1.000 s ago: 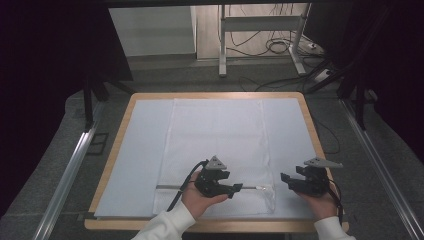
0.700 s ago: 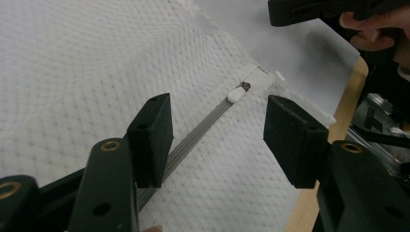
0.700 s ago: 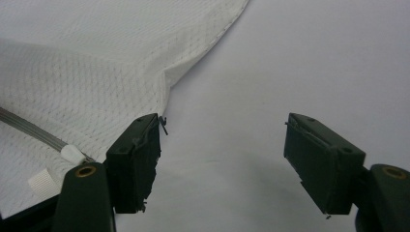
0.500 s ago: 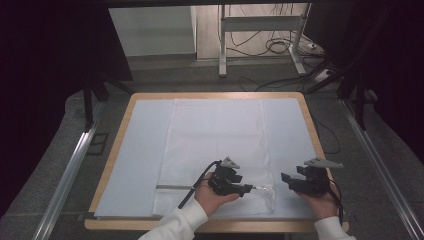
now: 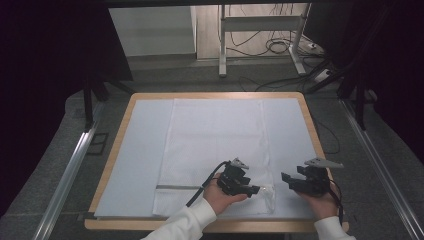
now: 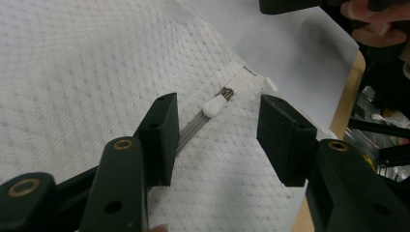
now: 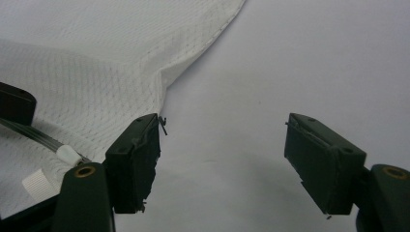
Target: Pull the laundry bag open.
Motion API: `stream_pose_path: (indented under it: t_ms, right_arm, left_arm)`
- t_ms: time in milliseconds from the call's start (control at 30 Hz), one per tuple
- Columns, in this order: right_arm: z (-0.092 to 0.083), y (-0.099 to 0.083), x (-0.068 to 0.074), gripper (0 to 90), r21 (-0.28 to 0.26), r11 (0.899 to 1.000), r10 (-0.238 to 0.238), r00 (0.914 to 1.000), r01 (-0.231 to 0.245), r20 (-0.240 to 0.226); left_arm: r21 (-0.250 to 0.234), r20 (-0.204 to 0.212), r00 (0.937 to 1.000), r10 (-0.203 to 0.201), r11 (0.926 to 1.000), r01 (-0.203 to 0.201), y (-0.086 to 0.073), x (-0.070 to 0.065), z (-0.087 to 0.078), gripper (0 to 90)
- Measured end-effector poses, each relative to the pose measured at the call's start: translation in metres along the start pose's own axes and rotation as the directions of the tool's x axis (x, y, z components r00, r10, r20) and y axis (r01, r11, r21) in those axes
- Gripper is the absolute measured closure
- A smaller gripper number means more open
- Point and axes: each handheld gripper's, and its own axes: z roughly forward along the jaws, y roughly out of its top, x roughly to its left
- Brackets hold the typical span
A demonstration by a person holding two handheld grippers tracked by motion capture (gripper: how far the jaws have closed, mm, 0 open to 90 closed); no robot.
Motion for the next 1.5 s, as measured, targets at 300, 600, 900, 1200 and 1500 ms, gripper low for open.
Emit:
stream_pose_path:
  t_ms: [300, 600, 900, 1200, 1500]
  right_arm:
    - [0.000, 0.000, -0.001, 28.3, 0.002, 1.000, -0.003, 1.0000, 0.003, 0.006]
    - [0.000, 0.000, 0.000, 28.3, 0.003, 1.000, -0.007, 1.0000, 0.007, 0.005]
    - [-0.002, 0.000, -0.001, 28.3, -0.002, 1.000, -0.007, 1.0000, 0.007, 0.005]
    - [-0.003, 0.001, -0.002, 28.3, -0.008, 1.000, -0.005, 1.0000, 0.005, 0.008]
    - [-0.003, 0.001, -0.002, 28.3, -0.007, 1.000, -0.009, 0.9999, 0.009, 0.014]
  left_arm:
    - [0.018, 0.013, 0.9999, -0.008, 0.9998, 0.008, 0.002, -0.002, 0.009, 53.6]
    - [0.032, 0.018, 0.9998, -0.012, 0.9994, 0.012, 0.003, -0.004, 0.016, 56.3]
    - [0.040, 0.021, 0.9997, -0.015, 0.9991, 0.014, 0.004, -0.005, 0.021, 60.1]
    - [0.040, 0.033, 0.9990, -0.029, 0.9988, 0.028, 0.004, -0.004, 0.023, 66.3]
    - [0.042, 0.038, 0.9973, -0.063, 0.9972, 0.061, 0.007, 0.003, 0.024, 77.0]
